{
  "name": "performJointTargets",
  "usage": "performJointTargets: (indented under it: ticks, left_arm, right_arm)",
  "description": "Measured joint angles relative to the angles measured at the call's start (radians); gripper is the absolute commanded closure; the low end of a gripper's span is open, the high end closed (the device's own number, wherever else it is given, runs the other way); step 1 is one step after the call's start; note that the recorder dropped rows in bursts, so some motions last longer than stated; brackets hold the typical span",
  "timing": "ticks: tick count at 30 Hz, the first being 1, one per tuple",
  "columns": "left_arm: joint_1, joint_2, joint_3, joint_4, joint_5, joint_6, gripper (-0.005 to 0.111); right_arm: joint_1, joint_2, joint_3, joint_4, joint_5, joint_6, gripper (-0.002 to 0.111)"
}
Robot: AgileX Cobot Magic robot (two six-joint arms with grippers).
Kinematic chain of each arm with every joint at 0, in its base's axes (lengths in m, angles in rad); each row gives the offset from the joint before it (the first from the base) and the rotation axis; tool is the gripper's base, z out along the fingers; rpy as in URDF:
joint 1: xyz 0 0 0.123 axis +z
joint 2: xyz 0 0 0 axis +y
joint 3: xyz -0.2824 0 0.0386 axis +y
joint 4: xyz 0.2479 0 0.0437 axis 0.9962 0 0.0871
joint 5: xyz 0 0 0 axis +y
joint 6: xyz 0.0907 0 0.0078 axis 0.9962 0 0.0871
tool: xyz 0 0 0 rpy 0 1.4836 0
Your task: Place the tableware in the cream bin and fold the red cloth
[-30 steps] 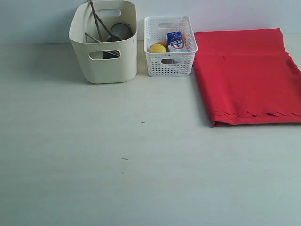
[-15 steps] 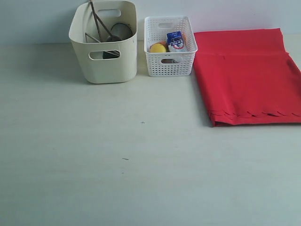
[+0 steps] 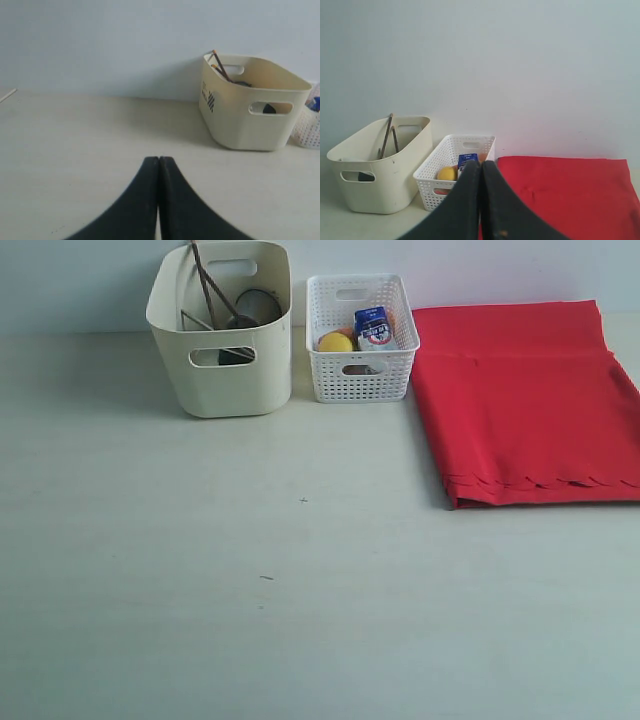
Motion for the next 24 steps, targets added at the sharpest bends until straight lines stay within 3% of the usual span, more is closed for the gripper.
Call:
performJointTargets:
  ticks: [24]
  left_arm:
    - [0.002,0.000,0.000,-0.006,0.051,0.032,0.104]
  right_arm:
    - [0.000,0.000,0.000,0.000,-0.002,0.000,0.108]
